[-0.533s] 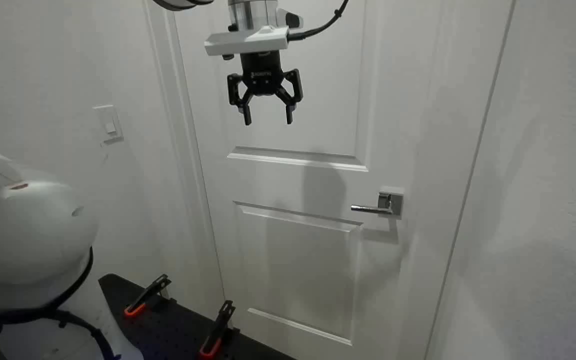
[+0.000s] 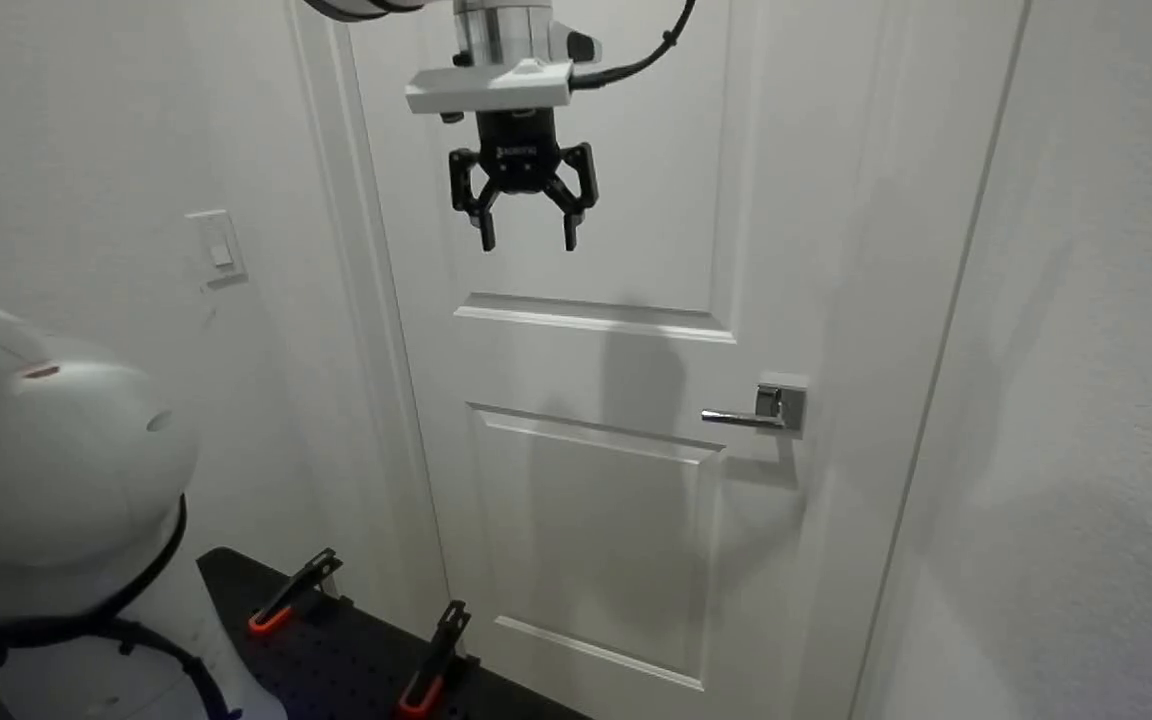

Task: Turn off the light

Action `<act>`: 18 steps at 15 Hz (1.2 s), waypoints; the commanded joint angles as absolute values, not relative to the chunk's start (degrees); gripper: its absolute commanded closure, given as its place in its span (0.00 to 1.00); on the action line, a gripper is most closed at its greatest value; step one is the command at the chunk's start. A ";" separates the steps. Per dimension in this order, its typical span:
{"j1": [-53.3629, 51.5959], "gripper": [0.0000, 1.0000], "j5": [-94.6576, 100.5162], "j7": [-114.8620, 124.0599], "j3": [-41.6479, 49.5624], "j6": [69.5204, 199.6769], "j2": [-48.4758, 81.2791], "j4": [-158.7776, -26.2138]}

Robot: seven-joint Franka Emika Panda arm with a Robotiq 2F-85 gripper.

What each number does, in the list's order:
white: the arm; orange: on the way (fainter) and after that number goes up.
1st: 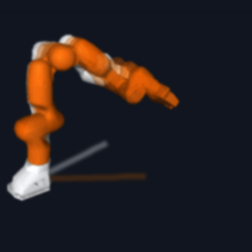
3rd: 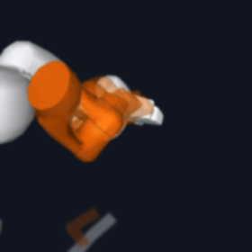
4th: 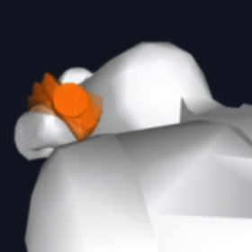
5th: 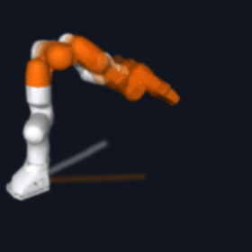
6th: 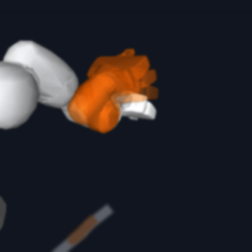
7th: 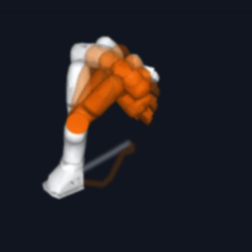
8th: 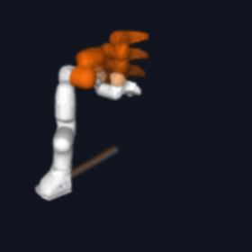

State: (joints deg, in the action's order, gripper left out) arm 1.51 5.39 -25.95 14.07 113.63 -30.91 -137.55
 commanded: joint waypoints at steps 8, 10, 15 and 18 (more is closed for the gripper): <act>-13.35 0.00 -16.07 -41.38 8.16 111.73 -25.69 -136.61; -15.04 0.00 -18.74 -44.35 6.56 110.65 -25.34 -136.24; -17.32 0.00 -23.21 -50.82 3.02 108.11 -26.86 -137.09; -17.88 0.00 -25.27 -53.68 0.86 110.84 -27.34 -138.22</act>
